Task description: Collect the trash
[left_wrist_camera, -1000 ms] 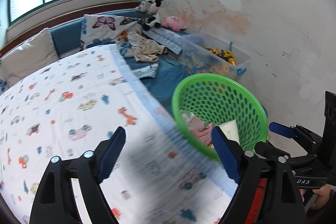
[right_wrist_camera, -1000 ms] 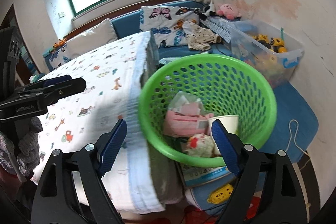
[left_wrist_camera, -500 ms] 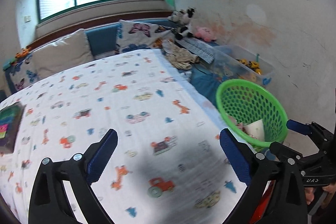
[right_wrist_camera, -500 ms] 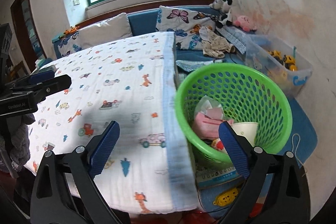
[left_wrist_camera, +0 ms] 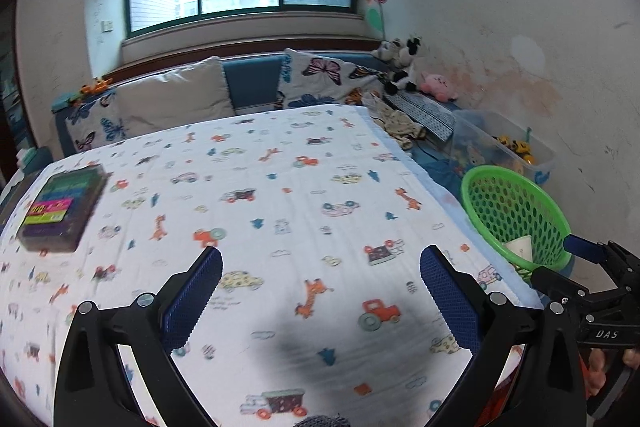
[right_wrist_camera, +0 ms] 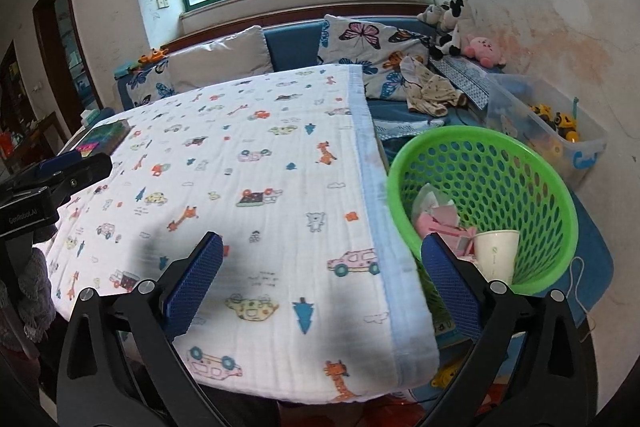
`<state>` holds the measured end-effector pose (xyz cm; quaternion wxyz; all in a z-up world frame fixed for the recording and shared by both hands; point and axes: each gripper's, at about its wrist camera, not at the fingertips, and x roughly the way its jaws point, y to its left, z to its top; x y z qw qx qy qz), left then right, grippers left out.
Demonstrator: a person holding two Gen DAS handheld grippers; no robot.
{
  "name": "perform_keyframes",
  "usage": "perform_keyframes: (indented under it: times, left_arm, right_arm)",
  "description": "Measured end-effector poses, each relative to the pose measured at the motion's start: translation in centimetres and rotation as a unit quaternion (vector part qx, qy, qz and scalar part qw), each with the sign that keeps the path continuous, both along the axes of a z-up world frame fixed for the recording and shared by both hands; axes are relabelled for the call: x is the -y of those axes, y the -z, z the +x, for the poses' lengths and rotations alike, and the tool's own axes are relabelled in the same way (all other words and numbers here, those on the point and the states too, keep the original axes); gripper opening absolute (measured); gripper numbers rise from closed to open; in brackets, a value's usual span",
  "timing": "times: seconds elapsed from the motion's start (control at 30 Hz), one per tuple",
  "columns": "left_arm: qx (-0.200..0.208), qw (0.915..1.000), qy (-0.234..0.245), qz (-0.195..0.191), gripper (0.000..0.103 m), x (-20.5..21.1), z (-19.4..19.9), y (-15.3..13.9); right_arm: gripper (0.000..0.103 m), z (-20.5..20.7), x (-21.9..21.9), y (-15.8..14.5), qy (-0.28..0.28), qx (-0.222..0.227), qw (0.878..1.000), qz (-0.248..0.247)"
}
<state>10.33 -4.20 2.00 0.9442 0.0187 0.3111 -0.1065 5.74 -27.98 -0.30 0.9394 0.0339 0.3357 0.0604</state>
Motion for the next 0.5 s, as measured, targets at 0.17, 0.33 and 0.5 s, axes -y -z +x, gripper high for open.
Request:
perform_keyframes:
  times: [0.17,0.33,0.5]
  left_arm:
    - [0.006,0.9998,-0.02,-0.001,0.096,-1.4,-1.1,0.1]
    - [0.012,0.9991,-0.041,-0.001,0.096,-2.6,-1.9,0.0]
    - [0.02,0.9982,-0.056,-0.003,0.096,-3.6,-2.5,-0.2]
  right_arm:
    - [0.098,-0.5,-0.7,-0.6,-0.005,0.008,1.0,0.008]
    - [0.098,-0.6,-1.8,-0.9,-0.01,0.012,1.0,0.001]
    - [0.098,-0.6,-2.7,-1.2,-0.017,0.018,1.0,0.004]
